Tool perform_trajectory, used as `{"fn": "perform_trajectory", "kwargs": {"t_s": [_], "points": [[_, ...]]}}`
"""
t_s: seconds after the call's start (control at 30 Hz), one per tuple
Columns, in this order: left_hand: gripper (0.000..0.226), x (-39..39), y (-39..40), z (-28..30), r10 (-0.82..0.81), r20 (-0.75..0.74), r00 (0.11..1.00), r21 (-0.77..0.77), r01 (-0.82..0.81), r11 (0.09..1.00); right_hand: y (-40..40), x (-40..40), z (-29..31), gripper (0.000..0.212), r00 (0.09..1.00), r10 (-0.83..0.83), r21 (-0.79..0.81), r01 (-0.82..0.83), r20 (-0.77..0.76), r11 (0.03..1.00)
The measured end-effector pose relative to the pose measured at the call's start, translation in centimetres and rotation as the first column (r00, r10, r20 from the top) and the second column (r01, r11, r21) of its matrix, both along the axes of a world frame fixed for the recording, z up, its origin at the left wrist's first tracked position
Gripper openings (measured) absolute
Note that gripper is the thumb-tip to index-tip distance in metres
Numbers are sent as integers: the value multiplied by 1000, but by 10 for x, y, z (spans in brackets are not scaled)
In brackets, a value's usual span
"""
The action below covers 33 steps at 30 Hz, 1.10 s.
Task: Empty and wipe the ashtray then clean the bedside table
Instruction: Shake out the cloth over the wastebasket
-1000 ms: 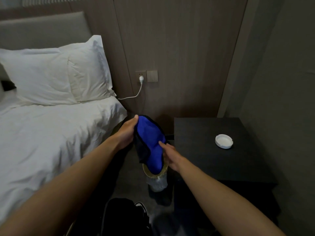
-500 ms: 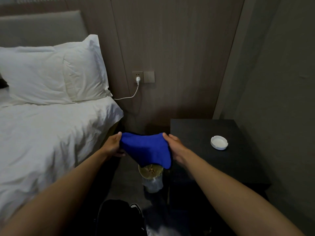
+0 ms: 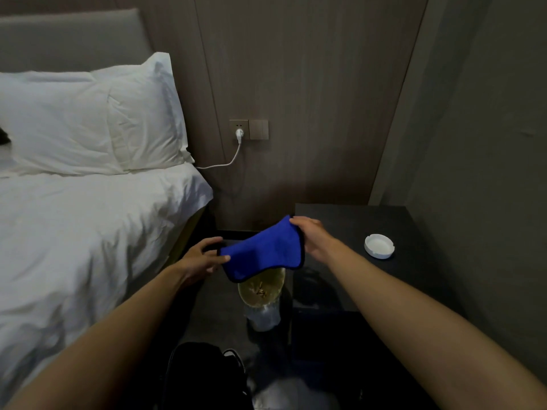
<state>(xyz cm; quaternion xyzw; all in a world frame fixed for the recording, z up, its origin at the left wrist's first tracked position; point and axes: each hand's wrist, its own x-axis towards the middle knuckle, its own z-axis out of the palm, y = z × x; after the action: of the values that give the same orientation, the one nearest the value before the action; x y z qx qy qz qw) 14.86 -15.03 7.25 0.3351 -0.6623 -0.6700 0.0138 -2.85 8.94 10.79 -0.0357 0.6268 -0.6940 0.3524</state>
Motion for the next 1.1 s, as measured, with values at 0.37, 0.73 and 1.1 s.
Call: {"fn": "perform_trajectory", "kwargs": {"t_s": [0.37, 0.73, 1.1], "points": [[24, 0, 0, 10, 133, -101, 986, 49, -128, 990, 17, -8, 4, 45, 994, -99, 30, 101, -46, 994], [43, 9, -11, 2, -145, -15, 989, -99, 143, 985, 29, -20, 10, 37, 897, 160, 365, 2, -411, 931], [10, 3, -5, 6, -251, -83, 965, -577, 159, 801, 28, -26, 5, 18, 706, 380, 613, 97, -598, 784]]}}
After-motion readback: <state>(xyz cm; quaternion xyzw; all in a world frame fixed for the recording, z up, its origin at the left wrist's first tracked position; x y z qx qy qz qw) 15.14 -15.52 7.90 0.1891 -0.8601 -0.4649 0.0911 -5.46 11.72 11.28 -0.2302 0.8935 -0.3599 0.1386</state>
